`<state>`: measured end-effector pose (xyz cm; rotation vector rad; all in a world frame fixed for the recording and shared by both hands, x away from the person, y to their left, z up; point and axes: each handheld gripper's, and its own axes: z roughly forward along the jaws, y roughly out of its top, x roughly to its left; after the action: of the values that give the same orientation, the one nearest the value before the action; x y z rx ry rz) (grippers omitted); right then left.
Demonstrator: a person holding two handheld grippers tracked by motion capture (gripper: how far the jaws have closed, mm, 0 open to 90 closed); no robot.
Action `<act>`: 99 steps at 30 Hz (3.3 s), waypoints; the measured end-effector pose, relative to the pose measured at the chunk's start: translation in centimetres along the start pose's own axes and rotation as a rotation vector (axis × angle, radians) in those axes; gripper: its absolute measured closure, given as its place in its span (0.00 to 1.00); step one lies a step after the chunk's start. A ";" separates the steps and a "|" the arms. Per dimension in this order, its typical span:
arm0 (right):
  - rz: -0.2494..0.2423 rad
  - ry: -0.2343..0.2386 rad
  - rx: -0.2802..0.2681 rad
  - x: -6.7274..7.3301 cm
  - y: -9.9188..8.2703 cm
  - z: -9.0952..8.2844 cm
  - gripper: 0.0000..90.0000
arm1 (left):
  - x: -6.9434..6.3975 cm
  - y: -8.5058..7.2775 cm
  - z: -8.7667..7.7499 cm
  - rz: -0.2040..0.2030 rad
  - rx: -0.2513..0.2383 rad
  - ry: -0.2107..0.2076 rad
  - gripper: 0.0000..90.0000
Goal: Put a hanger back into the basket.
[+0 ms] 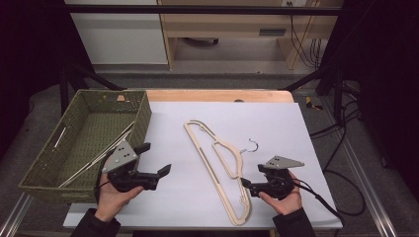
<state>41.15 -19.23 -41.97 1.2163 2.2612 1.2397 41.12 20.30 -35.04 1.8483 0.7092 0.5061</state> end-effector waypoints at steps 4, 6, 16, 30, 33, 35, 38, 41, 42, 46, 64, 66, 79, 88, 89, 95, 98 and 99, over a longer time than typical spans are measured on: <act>0.000 0.015 -0.040 -0.2 -0.1 -0.3 0.20 | -0.4 0.8 2.0 0.000 0.009 -0.018 0.08; 0.002 0.016 -0.056 -0.3 -0.3 -0.4 0.19 | -0.5 1.0 3.0 -0.007 0.018 -0.024 0.08; 0.009 -0.001 -0.004 -0.8 -1.7 -0.2 0.23 | -1.1 1.7 8.1 -0.034 0.052 -0.055 0.09; 0.020 -0.003 0.092 -0.3 -2.5 2.1 0.41 | -2.7 1.8 12.1 -0.010 0.108 -0.091 0.11; 0.033 -0.013 0.145 -0.5 -2.7 3.3 0.50 | -2.6 1.5 11.6 -0.012 0.113 -0.089 0.11; 0.071 -0.014 0.180 -0.4 -2.8 4.0 0.55 | -2.4 1.1 11.1 -0.014 0.115 -0.087 0.11; 0.079 -0.014 0.202 -0.7 -2.9 4.6 0.62 | -2.1 0.6 10.3 -0.019 0.112 -0.082 0.11; 0.093 -0.014 0.221 -0.7 -2.9 4.8 0.67 | -1.9 0.1 9.6 -0.025 0.107 -0.077 0.11; 0.092 -0.016 0.222 -0.7 -2.9 4.8 0.69 | -1.9 0.0 9.3 -0.025 0.110 -0.073 0.11; 0.123 0.010 0.234 -0.6 -2.7 4.9 0.80 | -1.9 -0.8 8.4 -0.033 0.099 -0.069 0.11; 0.261 -0.044 0.255 -2.3 -2.5 4.1 0.88 | -2.7 -2.5 7.2 -0.033 0.106 -0.083 0.11; 0.233 -0.040 0.251 -2.3 -2.6 4.0 0.85 | -2.7 -2.5 7.1 -0.035 0.107 -0.084 0.11; 0.198 -0.111 0.295 -1.2 -2.4 4.3 0.89 | -2.9 -2.8 7.5 -0.032 0.122 -0.083 0.11; 0.211 -0.065 0.225 -1.9 -2.2 3.1 0.90 | -2.8 -2.8 7.7 -0.038 0.126 -0.085 0.11; 0.195 -0.046 0.201 -1.9 -2.1 2.8 0.90 | -2.9 -2.7 7.7 -0.037 0.128 -0.085 0.11; 0.186 0.019 0.136 -1.8 -1.7 1.5 0.91 | -3.0 -2.6 8.2 -0.035 0.130 -0.083 0.11; 0.161 0.041 0.114 -1.6 -1.5 1.1 0.92 | -3.0 -2.4 8.5 -0.033 0.132 -0.083 0.11; 0.160 0.046 0.108 -1.5 -1.5 1.0 0.92 | -3.0 -2.2 8.6 -0.032 0.131 -0.082 0.11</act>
<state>41.87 -20.28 -43.99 1.4466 2.3293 1.2252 43.87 13.01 -40.31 1.9651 0.7295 0.3682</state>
